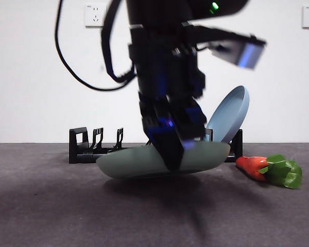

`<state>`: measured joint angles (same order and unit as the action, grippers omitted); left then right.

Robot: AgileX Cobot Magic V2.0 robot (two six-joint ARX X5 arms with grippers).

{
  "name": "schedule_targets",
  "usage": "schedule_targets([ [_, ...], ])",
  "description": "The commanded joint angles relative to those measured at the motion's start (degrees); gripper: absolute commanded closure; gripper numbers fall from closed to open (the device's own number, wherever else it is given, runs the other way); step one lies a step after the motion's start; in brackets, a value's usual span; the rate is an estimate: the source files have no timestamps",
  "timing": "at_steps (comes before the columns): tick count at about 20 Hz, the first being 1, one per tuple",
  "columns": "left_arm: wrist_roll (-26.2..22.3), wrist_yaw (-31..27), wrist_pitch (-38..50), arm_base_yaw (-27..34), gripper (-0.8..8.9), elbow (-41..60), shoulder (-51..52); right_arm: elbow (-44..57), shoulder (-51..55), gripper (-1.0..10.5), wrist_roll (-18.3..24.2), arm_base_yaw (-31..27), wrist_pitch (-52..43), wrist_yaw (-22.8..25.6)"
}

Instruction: Take the green plate from the plate rack,put the plate on the table,take the carrot from the table,put the carrot in the plate

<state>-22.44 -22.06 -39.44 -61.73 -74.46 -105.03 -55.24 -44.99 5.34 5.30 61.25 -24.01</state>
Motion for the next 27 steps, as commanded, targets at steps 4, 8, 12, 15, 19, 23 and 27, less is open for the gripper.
schedule_targets([
  [4, 6.6, 0.9, 0.7, 0.0, 8.11, 0.2, -7.7, -0.2, 0.0, 3.2, -0.3, 0.1, -0.3, -0.1],
  [8, 9.9, 5.9, 0.8, -0.4, 5.88, 0.2, -8.3, -0.2, 0.0, 3.2, -0.3, 0.1, -0.5, -0.1],
  [12, 10.5, 5.8, 0.0, -0.4, 5.48, 0.2, -6.7, -0.2, -0.7, 3.2, -0.3, 0.1, -1.0, 0.0],
  [15, 11.8, 5.9, -0.1, -0.5, 5.48, 0.1, -2.3, -0.2, -2.7, 3.2, -0.4, 0.1, -3.4, 0.0],
  [19, 16.5, 6.1, 0.2, -0.5, 5.48, 0.1, 10.8, -0.2, -9.6, 3.2, -1.0, 0.1, -10.8, 0.1],
  [23, 23.4, 6.1, 1.7, -0.5, 5.48, 0.0, 26.4, -0.2, -20.7, 3.2, -3.0, 0.5, -19.7, 0.5],
  [27, 25.9, 6.1, 2.3, -0.5, 5.48, 0.0, 38.5, -0.2, -33.2, 3.2, -4.0, 2.5, -28.9, 3.9],
])
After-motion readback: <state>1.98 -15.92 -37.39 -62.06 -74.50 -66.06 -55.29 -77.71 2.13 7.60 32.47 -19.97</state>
